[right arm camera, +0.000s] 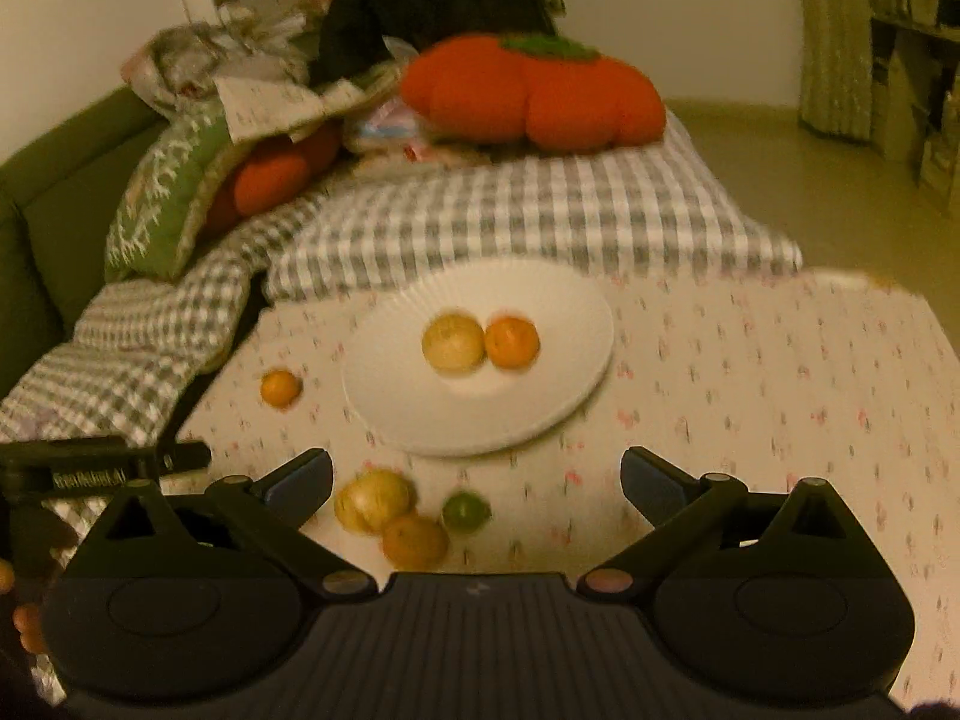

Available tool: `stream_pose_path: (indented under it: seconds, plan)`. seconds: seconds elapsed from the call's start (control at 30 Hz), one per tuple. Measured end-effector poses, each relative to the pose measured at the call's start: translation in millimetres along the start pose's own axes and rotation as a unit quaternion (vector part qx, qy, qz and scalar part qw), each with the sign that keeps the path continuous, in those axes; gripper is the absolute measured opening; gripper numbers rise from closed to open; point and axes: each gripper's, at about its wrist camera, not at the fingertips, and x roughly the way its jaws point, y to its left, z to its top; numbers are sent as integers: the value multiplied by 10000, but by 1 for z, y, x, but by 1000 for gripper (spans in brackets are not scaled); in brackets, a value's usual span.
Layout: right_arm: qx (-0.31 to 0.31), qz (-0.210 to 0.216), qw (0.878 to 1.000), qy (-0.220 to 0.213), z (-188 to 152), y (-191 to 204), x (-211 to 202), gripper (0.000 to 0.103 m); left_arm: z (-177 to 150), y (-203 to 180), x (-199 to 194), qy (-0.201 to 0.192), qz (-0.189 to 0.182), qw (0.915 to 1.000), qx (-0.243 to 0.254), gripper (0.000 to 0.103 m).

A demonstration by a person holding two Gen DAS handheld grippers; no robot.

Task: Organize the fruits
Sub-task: 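Open both tools and pull them back from the plate to the fruit, then grasp a second yellow pear with the left tool while the right tool grasps a tangerine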

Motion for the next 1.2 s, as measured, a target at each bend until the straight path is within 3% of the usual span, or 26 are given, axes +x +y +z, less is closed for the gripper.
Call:
stream_pose_path:
  seconds: [0.13,0.3,0.53,0.77,0.97,1.2]
  plan:
    - [-224,80,9996,176,-9,10,2,100,-2,-14,1,49,-33,9997,237,93]
    - [-471,-133,9986,192,-17,19,2,100,-6,-29,6,127,63,9984,542,92]
    - [-890,-222,9948,442,-30,36,19,97,-10,-27,26,326,-151,9985,417,90]
    - [-1172,-452,9909,483,-34,42,34,92,-12,-43,42,266,-681,9970,264,90]
    - [-1189,-396,9913,409,-32,39,43,84,-16,-54,56,315,-697,9960,459,90]
    - [-1338,-380,9896,354,-33,44,56,73,-16,-54,68,380,-832,9949,413,80]
